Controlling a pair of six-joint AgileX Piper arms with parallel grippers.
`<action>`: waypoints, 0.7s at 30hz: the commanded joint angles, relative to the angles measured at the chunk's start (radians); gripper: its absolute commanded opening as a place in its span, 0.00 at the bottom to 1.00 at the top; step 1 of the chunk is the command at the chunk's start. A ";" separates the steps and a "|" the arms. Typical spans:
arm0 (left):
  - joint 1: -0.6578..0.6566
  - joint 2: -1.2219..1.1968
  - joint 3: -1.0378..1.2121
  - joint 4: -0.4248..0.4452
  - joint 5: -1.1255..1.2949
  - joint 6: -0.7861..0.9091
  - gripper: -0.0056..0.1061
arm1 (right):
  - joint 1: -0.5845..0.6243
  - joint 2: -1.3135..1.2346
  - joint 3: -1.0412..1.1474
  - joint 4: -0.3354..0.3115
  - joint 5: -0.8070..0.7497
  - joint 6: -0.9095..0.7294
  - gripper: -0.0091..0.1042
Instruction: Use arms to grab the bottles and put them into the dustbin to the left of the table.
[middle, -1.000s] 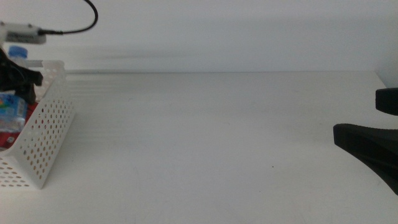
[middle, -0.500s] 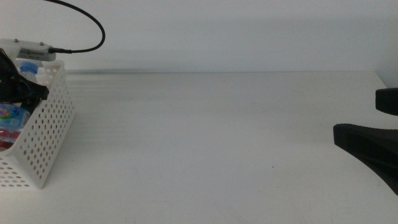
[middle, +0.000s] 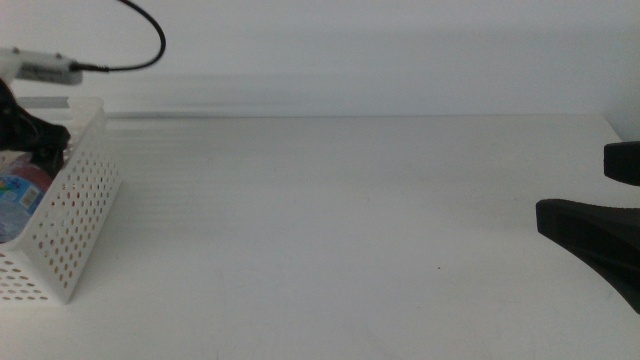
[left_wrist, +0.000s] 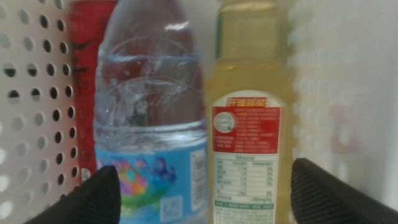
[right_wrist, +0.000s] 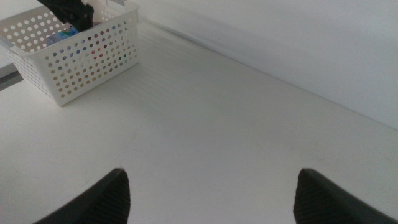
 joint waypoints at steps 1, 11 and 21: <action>-0.002 -0.097 -0.032 -0.028 -0.014 -0.026 0.86 | -0.003 -0.001 -0.026 -0.007 -0.069 -0.012 0.73; -0.035 -0.330 0.040 -0.250 -0.062 0.068 0.86 | -0.003 -0.001 -0.026 -0.007 -0.069 -0.012 0.73; -0.143 -0.530 0.099 -0.377 -0.120 0.086 0.86 | -0.003 -0.001 -0.026 -0.007 -0.069 -0.012 0.73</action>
